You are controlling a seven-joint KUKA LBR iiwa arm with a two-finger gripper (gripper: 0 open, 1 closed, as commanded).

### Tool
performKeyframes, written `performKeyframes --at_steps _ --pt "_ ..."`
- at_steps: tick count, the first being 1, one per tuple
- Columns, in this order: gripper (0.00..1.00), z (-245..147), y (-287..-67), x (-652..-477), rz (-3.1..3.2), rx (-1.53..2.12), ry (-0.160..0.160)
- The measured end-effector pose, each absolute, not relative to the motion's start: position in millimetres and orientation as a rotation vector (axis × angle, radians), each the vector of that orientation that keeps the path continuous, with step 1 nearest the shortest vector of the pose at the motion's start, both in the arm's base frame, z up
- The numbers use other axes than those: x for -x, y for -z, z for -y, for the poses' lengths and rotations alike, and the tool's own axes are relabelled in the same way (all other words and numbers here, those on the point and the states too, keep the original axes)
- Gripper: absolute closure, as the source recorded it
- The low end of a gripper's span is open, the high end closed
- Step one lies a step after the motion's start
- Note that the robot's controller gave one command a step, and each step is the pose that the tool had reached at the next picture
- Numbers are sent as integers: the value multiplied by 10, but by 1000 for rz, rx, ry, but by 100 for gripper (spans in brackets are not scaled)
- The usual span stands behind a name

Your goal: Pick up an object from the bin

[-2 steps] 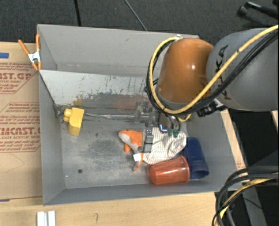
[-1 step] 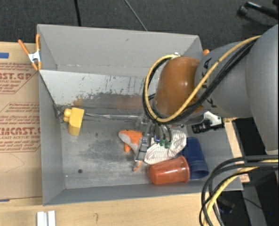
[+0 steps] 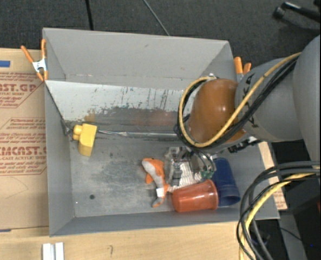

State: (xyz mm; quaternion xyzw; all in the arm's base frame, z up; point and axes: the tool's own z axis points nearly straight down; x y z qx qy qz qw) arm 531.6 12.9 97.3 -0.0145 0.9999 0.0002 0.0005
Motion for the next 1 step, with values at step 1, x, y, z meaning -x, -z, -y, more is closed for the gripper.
performKeyframes --at_steps 1 --pt "0 -135 -969 -5313 -3141 46 -3"
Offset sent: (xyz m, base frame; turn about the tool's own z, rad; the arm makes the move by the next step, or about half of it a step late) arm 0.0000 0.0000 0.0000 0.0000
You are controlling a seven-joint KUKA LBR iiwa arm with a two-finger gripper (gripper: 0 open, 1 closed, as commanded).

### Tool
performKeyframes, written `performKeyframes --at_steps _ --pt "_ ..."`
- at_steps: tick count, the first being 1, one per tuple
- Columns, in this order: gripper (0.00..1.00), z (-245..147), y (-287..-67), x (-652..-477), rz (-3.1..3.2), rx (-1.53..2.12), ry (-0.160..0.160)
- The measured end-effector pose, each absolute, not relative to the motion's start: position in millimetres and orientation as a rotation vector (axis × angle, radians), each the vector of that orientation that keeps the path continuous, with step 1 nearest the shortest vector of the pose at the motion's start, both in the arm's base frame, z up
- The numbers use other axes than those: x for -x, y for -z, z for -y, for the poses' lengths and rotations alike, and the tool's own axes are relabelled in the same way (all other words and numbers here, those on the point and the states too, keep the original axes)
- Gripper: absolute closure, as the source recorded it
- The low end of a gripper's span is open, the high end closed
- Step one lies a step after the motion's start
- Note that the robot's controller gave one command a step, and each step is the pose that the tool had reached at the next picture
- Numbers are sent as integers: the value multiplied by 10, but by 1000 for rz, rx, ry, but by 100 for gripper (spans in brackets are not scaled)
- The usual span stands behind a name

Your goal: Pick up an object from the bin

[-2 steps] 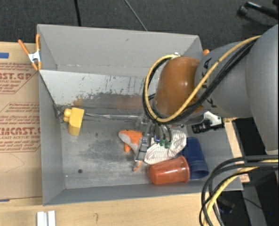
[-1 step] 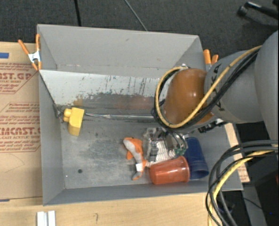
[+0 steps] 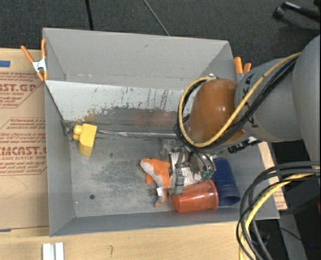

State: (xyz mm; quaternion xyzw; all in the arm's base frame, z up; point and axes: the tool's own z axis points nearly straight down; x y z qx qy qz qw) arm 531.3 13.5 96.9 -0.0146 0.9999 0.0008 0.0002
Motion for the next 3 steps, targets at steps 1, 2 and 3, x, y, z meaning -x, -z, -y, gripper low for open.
performKeyframes --at_steps 1,2,3 --pt "0 -135 -969 -5313 -3141 46 -3" --pt "0 -110 -1079 -5375 -3140 102 0" --pt "100 -304 -724 -5302 -3138 -113 -2"
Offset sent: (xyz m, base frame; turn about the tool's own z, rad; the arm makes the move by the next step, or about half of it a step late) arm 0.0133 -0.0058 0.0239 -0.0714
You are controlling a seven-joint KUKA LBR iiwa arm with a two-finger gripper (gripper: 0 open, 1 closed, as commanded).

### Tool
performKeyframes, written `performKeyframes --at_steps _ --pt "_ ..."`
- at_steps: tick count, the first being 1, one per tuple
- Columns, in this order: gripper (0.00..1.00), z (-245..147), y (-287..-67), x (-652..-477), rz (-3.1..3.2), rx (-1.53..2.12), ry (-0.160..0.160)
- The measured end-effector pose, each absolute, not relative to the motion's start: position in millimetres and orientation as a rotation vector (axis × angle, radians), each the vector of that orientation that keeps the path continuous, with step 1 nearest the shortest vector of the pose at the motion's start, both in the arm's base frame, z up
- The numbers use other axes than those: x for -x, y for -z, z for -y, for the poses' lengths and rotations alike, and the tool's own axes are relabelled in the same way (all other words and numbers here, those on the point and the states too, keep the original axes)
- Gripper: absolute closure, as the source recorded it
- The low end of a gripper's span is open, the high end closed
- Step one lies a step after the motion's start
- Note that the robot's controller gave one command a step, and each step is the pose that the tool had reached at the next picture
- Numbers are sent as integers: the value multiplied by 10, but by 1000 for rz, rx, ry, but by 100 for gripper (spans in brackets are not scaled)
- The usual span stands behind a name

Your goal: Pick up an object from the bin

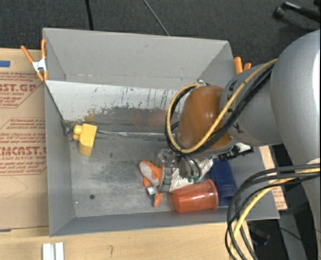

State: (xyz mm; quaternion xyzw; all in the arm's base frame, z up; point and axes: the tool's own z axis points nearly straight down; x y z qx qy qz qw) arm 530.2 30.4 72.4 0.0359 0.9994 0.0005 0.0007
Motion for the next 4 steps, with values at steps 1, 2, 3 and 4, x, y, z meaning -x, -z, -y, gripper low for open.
performKeyframes --at_steps 1,2,3,4 --pt "100 -304 -724 -5303 -3138 -112 -2" --pt "100 -338 -1592 -5392 -3138 -124 -2" --pt "100 -338 -1592 -5392 -3138 -124 -2" --pt "100 -302 -3546 -5498 -3127 -157 -3"
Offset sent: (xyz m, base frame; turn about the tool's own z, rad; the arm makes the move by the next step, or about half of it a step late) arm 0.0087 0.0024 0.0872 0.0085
